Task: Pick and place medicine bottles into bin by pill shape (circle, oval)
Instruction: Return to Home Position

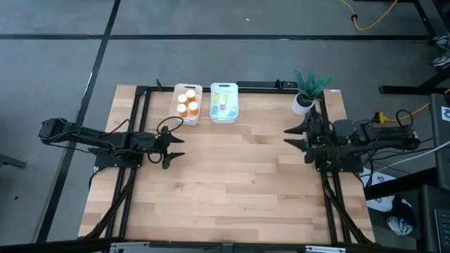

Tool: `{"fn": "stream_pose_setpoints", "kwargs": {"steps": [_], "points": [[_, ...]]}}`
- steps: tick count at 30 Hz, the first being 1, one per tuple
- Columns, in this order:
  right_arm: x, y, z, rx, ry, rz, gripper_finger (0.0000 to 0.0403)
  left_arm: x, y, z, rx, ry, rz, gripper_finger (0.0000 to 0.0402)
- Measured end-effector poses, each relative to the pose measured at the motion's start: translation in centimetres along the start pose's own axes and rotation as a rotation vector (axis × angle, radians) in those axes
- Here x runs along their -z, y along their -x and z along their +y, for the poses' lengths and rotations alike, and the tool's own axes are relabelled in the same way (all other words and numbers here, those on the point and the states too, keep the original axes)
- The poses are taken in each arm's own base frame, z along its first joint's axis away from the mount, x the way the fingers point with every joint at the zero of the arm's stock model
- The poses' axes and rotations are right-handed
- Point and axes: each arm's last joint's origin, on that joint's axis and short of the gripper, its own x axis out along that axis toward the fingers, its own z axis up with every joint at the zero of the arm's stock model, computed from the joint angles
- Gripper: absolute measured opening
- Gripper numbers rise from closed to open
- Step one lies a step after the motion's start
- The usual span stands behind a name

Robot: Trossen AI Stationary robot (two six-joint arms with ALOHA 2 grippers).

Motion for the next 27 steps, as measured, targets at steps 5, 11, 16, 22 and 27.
{"fn": "stream_pose_setpoints", "kwargs": {"steps": [5,11,16,22,27], "points": [[3.0,-0.3,-0.3,-0.049,0.036,-0.031,0.0171,0.0,0.0,0.0,0.0,0.0,0.0,0.0259],[6.4,-0.4,-0.6,-0.106,0.038,-0.046,0.0171,0.0,0.0,0.0,0.0,0.0,0.0,0.0259],[8.5,-0.6,-0.7,-0.179,0.039,-0.098,0.0171,0.0,0.0,0.0,0.0,0.0,0.0,0.0259],[10.0,-0.7,-0.9,-0.195,0.047,-0.12,0.0171,0.0,0.0,0.0,0.0,0.0,0.0,0.0259],[10.8,-0.9,-1.0,-0.193,0.041,-0.097,0.0171,0.0,0.0,0.0,0.0,0.0,0.0,0.0259]]}}
